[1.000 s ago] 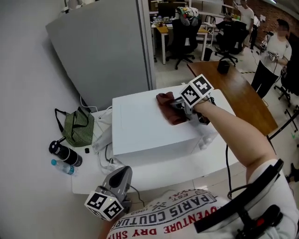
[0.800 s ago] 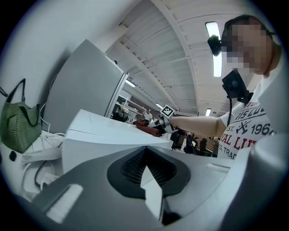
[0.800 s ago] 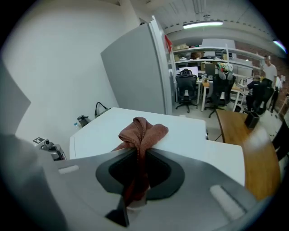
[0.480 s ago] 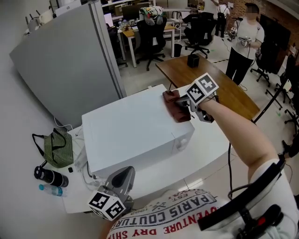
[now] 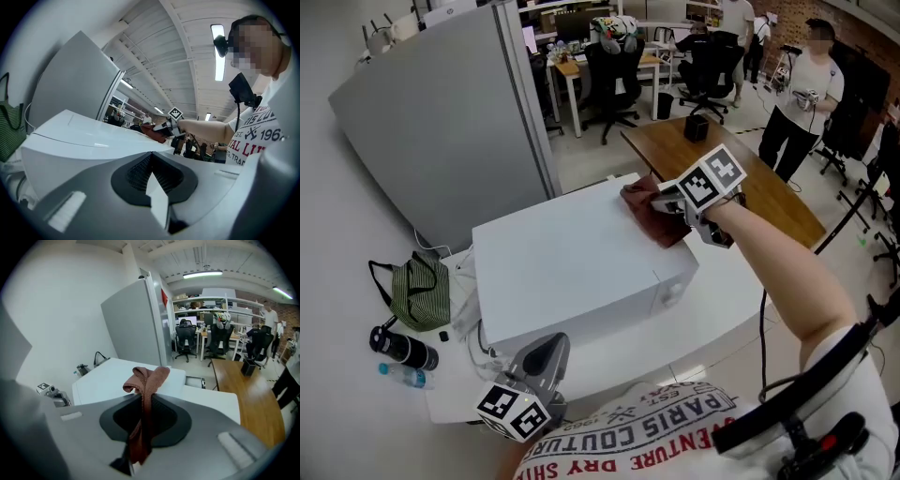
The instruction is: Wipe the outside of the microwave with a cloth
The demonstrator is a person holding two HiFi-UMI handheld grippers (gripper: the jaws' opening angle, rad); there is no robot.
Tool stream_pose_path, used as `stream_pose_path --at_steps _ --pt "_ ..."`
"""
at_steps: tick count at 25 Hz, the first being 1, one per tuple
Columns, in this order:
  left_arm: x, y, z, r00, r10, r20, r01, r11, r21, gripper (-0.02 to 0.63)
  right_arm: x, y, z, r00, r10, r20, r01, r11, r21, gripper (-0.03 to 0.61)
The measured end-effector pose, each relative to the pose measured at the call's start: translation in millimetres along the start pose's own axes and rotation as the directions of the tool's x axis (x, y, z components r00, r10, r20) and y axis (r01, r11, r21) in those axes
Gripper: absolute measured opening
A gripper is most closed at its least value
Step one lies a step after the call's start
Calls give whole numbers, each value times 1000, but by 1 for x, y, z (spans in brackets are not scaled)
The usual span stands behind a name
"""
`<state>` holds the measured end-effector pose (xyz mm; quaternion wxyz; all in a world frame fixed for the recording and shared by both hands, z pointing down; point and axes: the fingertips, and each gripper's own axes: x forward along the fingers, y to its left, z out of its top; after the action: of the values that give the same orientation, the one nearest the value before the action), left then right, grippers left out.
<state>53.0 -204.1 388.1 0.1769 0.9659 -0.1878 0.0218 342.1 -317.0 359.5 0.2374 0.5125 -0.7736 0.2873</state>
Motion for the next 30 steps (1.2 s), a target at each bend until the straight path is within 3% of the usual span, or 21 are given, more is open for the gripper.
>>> stream_pose_path --at_steps 5,8,14,18,22,27,30 --pt "-36 13 2 996 78 39 -78 997 -11 2 22 76 54 989 137 50 -131 985 -109 41" --pt "-71 29 -2 984 164 64 -163 986 -30 2 59 133 79 972 234 28 -225 956 -186 43" --pt "-151 67 -9 928 356 107 -348 933 -87 2 147 219 113 934 352 -59 -355 900 -252 41" --pt "-193 80 -17 878 463 123 -449 884 -129 2 193 259 129 913 395 -102 -407 872 -271 41" --pt "-223 81 -25 833 536 134 -517 842 -157 2 230 280 132 910 382 -160 -413 863 -292 41" --pt "-240 80 -27 808 574 131 -552 816 -172 2 257 268 125 928 303 -219 -360 880 -309 43" --pt "-241 81 -25 806 576 136 -554 815 -170 2 258 258 122 930 289 -227 -350 884 -309 43"
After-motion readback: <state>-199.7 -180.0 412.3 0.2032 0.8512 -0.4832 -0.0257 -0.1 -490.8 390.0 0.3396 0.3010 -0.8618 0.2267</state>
